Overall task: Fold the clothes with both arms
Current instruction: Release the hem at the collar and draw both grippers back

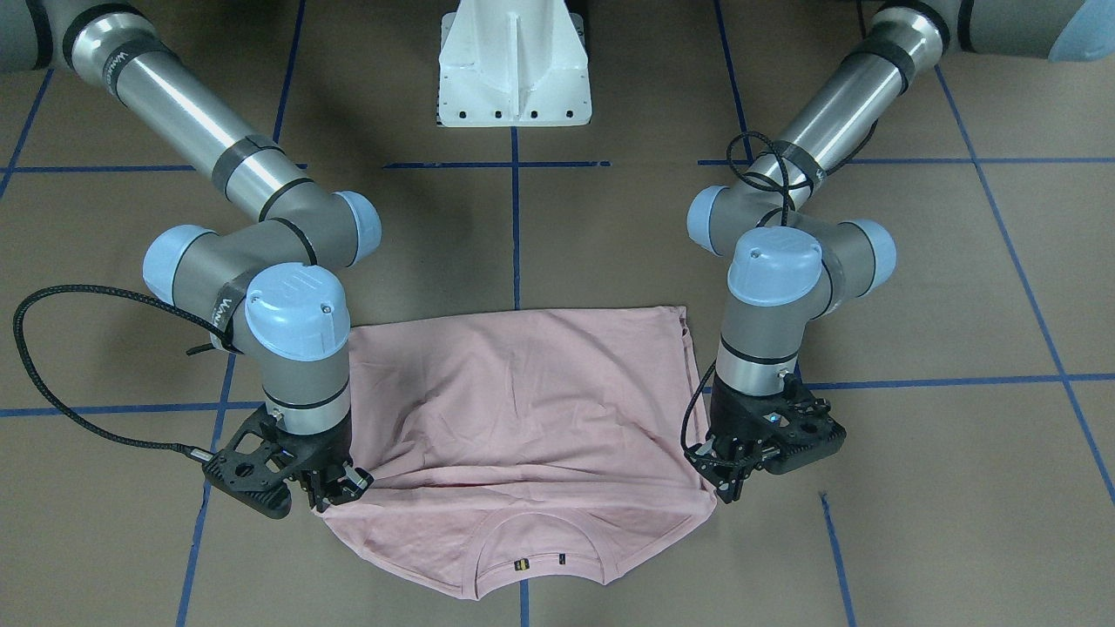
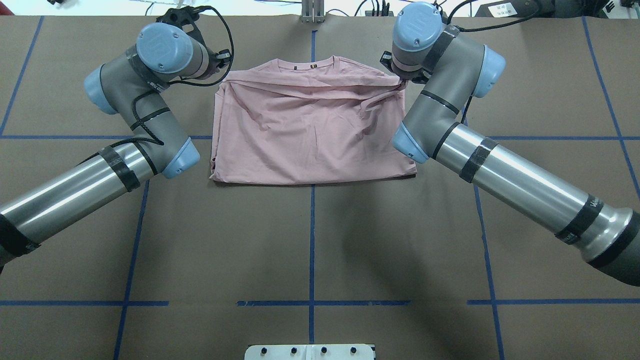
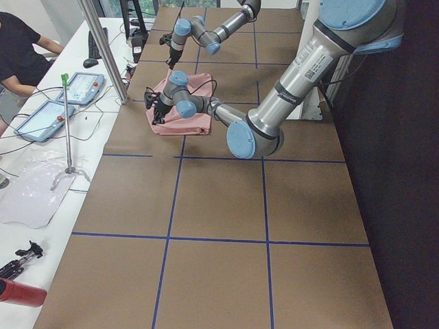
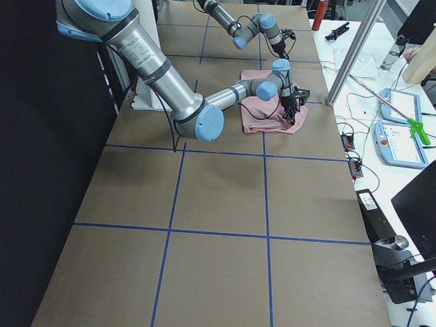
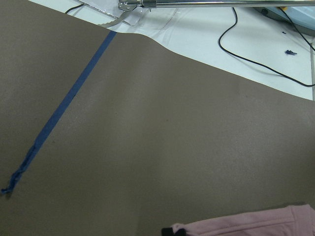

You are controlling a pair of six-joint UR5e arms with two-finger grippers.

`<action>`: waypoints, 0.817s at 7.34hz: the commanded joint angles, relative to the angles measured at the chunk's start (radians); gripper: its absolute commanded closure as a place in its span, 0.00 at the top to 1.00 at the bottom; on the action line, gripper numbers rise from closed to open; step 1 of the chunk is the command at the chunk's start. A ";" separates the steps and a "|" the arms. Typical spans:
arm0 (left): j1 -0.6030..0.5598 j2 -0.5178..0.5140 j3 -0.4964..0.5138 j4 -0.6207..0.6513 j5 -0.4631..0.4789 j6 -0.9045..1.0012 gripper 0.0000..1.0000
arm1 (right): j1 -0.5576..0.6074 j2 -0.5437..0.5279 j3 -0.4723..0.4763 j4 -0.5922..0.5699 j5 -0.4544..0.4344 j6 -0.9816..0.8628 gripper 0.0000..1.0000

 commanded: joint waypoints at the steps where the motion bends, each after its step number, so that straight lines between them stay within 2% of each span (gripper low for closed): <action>1: 0.002 0.001 0.002 -0.037 0.000 0.000 0.40 | -0.002 0.002 -0.045 0.066 -0.002 0.000 0.43; 2: 0.001 0.010 0.002 -0.092 -0.001 -0.002 0.43 | 0.000 0.010 -0.042 0.068 0.000 0.000 0.53; 3: -0.002 0.047 -0.028 -0.124 -0.009 0.000 0.44 | 0.006 0.005 0.008 0.068 0.014 0.009 0.65; 4: -0.002 0.115 -0.118 -0.129 -0.010 0.000 0.44 | 0.003 -0.055 0.130 0.060 0.085 0.020 0.72; 5: -0.002 0.160 -0.160 -0.131 -0.010 0.000 0.46 | -0.037 -0.208 0.332 0.058 0.140 0.058 0.80; 6: -0.001 0.162 -0.160 -0.131 -0.010 0.000 0.46 | -0.090 -0.334 0.464 0.068 0.138 0.108 0.84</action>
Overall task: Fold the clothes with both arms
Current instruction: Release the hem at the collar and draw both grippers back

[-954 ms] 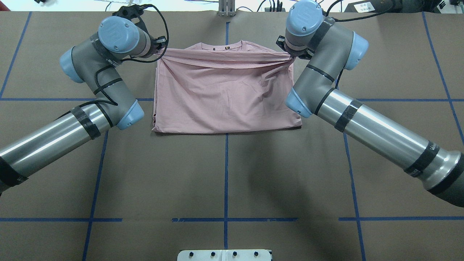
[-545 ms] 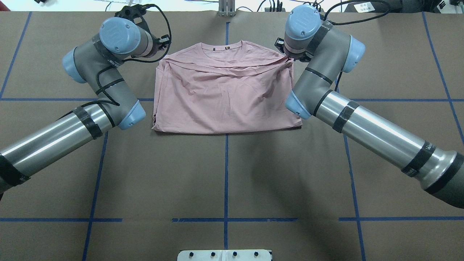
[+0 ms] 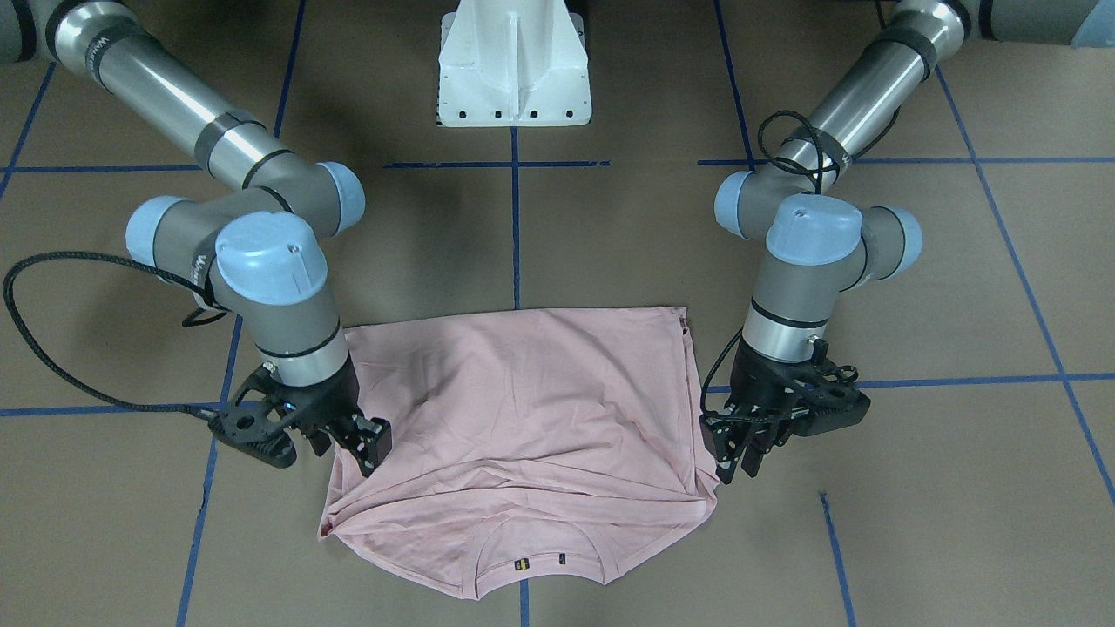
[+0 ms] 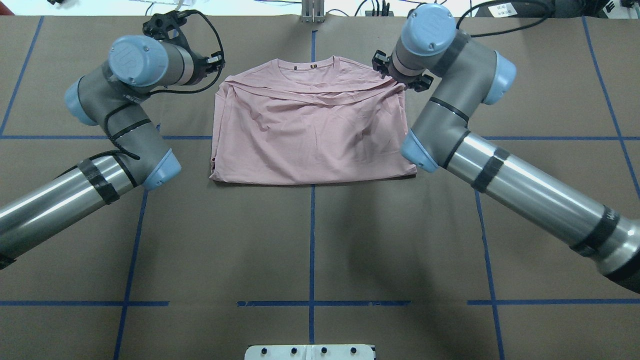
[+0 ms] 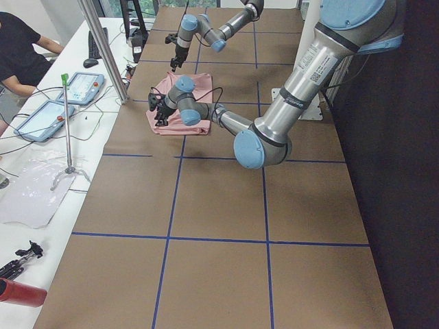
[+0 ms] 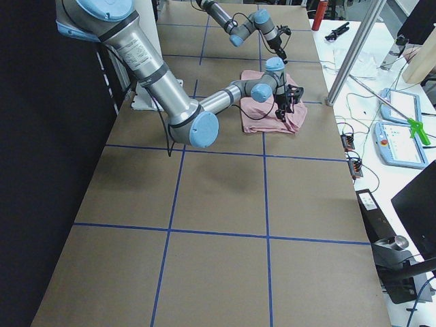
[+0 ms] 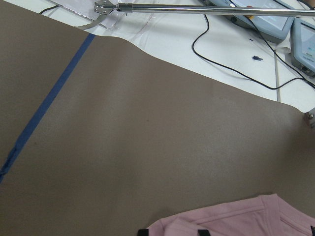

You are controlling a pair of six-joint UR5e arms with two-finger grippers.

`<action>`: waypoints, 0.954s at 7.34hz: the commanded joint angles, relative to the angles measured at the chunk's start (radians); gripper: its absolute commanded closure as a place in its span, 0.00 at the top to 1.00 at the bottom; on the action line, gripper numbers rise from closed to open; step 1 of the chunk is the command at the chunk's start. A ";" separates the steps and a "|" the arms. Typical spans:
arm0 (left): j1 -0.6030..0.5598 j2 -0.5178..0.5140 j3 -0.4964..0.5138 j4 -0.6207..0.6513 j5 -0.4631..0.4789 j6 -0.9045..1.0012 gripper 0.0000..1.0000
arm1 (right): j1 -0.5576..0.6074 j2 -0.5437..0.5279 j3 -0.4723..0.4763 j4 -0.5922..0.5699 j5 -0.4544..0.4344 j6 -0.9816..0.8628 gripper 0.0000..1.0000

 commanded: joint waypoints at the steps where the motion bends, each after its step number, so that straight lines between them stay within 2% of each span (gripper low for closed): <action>1: 0.001 0.025 -0.027 -0.004 0.001 0.000 0.46 | -0.098 -0.202 0.225 0.009 0.021 0.111 0.85; 4: 0.004 0.025 -0.027 -0.005 0.001 -0.005 0.47 | -0.143 -0.219 0.225 0.009 -0.025 0.140 0.83; 6: 0.004 0.024 -0.027 -0.004 0.001 -0.005 0.47 | -0.146 -0.236 0.224 0.009 -0.028 0.142 0.74; 7: 0.004 0.025 -0.027 -0.004 0.001 -0.005 0.47 | -0.149 -0.239 0.224 0.009 -0.030 0.143 0.53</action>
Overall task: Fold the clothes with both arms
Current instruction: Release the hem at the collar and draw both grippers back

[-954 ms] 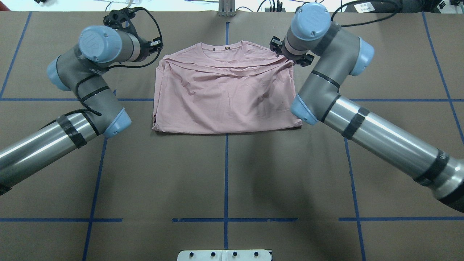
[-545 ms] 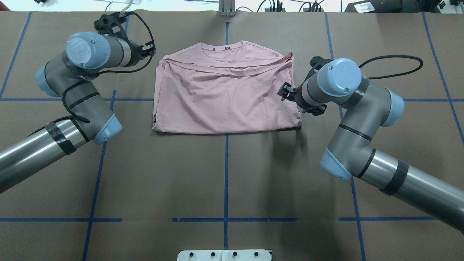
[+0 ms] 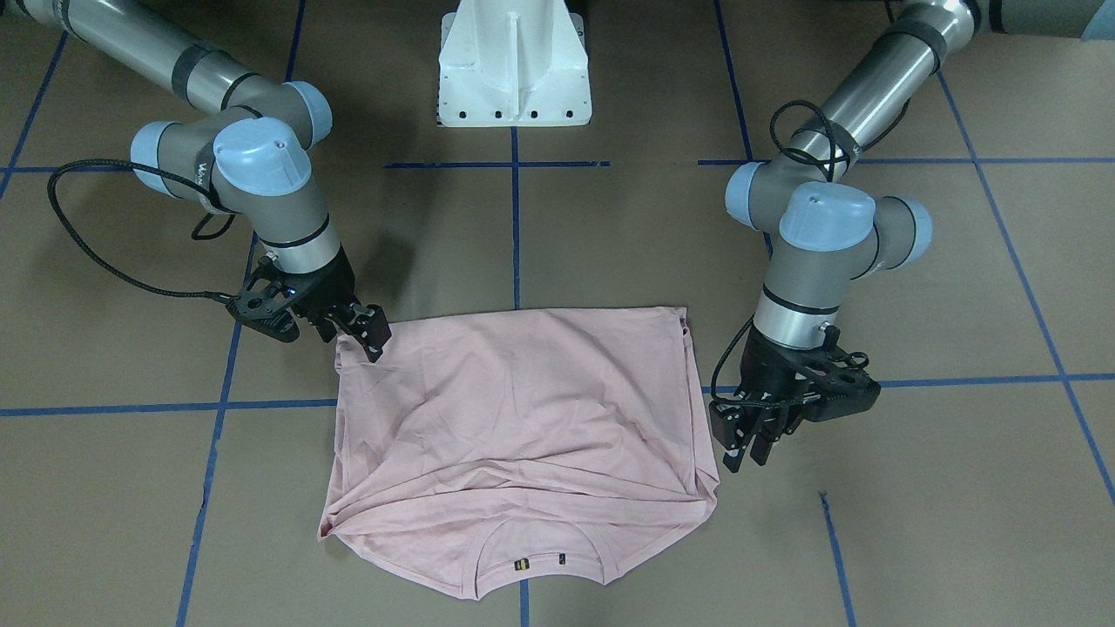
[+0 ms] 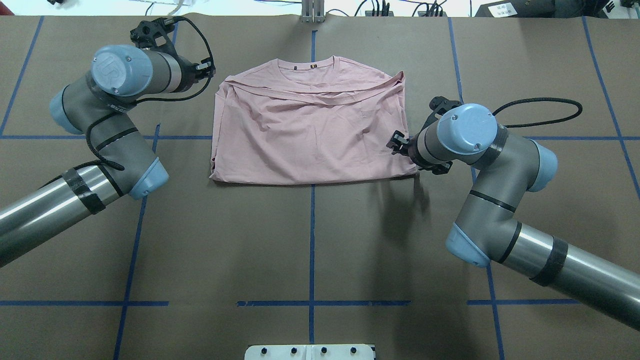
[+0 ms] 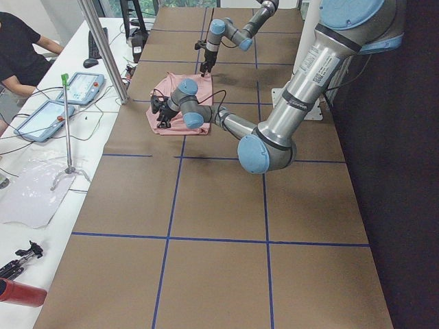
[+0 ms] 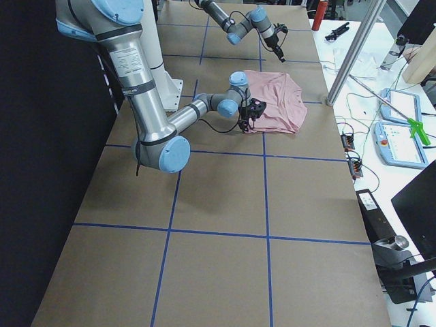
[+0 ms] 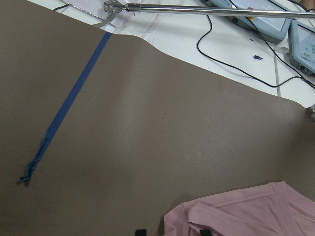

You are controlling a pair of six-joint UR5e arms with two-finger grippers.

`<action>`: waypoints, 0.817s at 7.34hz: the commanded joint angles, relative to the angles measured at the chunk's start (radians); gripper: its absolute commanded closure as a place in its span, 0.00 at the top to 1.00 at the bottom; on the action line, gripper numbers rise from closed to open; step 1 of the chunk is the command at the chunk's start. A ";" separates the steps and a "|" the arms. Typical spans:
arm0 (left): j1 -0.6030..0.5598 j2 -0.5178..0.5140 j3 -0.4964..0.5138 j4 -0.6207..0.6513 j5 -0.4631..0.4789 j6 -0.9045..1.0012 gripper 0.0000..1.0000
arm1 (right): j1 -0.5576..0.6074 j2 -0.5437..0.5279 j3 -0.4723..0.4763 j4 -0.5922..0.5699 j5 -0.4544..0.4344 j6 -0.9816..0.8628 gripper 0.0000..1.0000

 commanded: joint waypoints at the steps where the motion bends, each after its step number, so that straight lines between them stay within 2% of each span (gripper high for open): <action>1: 0.000 0.000 0.000 0.000 0.000 0.000 0.47 | -0.013 -0.006 -0.002 0.000 -0.002 0.026 0.03; 2: 0.000 0.000 0.000 0.000 0.000 0.000 0.47 | -0.018 -0.006 0.005 0.000 -0.002 0.031 0.00; 4: 0.000 -0.003 0.000 0.002 0.000 0.000 0.47 | -0.021 -0.049 0.033 0.002 -0.002 0.031 0.00; 6: 0.000 -0.010 -0.002 0.006 0.000 0.000 0.47 | -0.086 -0.180 0.246 0.000 -0.004 0.048 0.00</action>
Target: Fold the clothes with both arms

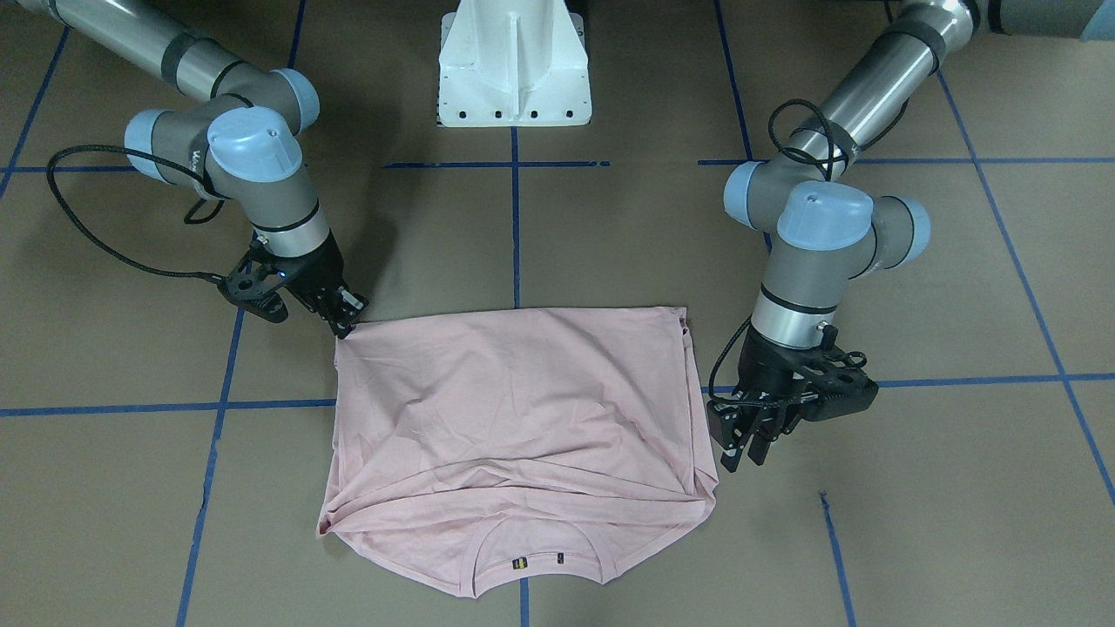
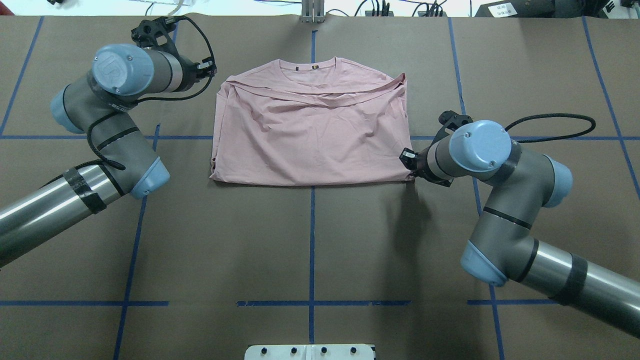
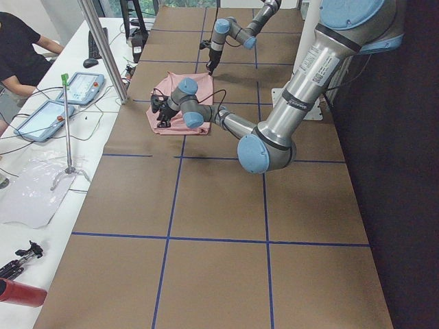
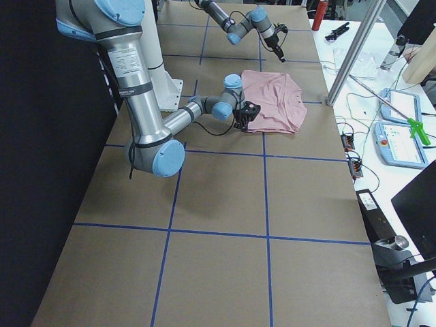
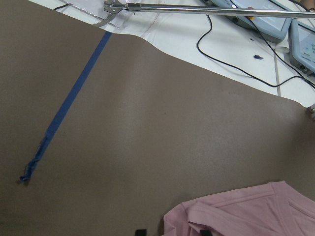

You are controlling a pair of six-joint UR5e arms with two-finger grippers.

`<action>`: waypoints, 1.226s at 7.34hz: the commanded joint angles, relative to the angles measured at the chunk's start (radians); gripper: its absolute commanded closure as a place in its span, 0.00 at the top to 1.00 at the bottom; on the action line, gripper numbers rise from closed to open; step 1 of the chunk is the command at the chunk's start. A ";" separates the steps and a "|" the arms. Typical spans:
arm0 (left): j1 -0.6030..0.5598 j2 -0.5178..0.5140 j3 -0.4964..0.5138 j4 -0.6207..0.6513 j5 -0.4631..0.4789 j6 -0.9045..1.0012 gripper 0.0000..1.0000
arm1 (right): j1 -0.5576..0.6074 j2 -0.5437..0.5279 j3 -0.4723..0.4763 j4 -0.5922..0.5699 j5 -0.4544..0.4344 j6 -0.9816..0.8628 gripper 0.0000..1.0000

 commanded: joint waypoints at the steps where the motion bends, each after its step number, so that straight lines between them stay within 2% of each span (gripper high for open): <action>1: 0.000 -0.004 -0.007 0.004 0.000 -0.003 0.47 | -0.111 -0.172 0.275 -0.006 -0.001 0.059 0.00; 2: 0.000 -0.003 -0.026 0.007 -0.002 -0.005 0.47 | -0.203 -0.264 0.419 -0.012 0.005 0.101 0.00; 3: 0.000 0.002 -0.054 0.009 -0.003 -0.006 0.47 | -0.317 -0.335 0.503 -0.012 0.008 0.122 0.00; 4: 0.009 0.006 -0.083 0.009 -0.005 -0.038 0.47 | -0.426 -0.371 0.546 -0.010 0.040 0.130 0.00; 5: 0.035 0.020 -0.118 0.009 -0.040 -0.072 0.48 | -0.459 -0.394 0.560 -0.004 0.146 0.130 0.11; 6: 0.041 0.069 -0.187 0.010 -0.119 -0.136 0.49 | -0.479 -0.397 0.563 -0.004 0.160 0.133 0.99; 7: 0.060 0.130 -0.276 0.013 -0.153 -0.188 0.50 | -0.451 -0.391 0.568 -0.004 0.160 0.132 1.00; 8: 0.124 0.210 -0.369 0.021 -0.152 -0.228 0.52 | -0.373 -0.387 0.575 -0.004 0.160 0.132 1.00; 9: 0.190 0.235 -0.419 0.041 -0.147 -0.296 0.55 | -0.280 -0.377 0.569 -0.004 0.158 0.127 1.00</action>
